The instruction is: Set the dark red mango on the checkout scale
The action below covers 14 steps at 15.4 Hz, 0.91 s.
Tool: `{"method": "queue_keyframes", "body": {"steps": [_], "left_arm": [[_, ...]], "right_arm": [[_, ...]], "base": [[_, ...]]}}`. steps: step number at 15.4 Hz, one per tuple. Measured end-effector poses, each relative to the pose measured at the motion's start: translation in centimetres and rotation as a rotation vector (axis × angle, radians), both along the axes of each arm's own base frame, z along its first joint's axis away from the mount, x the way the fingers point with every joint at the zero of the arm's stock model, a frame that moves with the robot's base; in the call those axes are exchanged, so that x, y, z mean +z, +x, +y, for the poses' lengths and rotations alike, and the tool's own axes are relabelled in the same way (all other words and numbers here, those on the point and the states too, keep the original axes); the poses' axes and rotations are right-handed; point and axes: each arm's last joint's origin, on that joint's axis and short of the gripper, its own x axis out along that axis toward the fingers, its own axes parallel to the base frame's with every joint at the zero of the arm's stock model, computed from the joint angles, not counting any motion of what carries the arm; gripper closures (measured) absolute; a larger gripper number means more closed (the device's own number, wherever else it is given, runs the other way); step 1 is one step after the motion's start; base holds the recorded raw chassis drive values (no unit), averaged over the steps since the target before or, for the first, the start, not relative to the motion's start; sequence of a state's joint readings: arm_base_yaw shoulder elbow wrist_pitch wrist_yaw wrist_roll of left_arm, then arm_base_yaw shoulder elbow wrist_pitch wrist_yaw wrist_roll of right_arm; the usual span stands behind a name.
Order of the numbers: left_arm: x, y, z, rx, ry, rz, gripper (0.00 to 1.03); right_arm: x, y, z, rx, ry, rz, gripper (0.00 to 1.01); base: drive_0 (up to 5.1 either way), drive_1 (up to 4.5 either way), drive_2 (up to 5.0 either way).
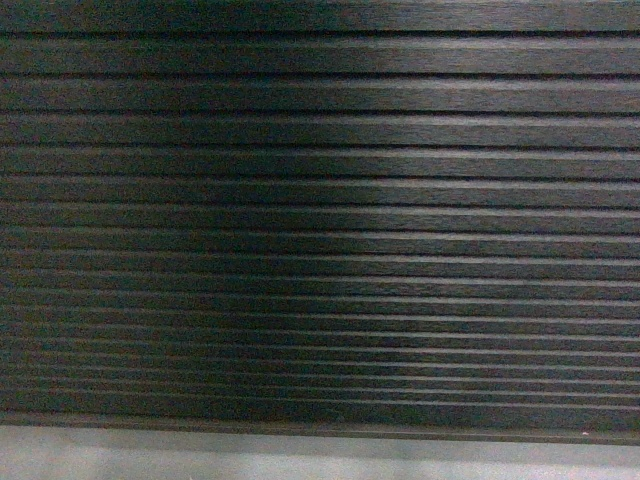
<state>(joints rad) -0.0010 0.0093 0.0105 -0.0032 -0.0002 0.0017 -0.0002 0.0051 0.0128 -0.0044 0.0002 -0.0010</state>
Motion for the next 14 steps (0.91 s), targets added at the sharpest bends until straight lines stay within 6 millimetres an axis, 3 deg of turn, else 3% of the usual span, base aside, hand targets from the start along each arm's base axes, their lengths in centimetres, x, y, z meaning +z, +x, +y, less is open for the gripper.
{"method": "queue_keyframes", "body": {"steps": [14], "left_arm": [[0.0,0.0,0.0,0.0,0.0,0.0,0.05]], "right_arm": [[0.0,0.0,0.0,0.0,0.0,0.0,0.03]], "base": [[0.0,3.96,-4.0]]}}
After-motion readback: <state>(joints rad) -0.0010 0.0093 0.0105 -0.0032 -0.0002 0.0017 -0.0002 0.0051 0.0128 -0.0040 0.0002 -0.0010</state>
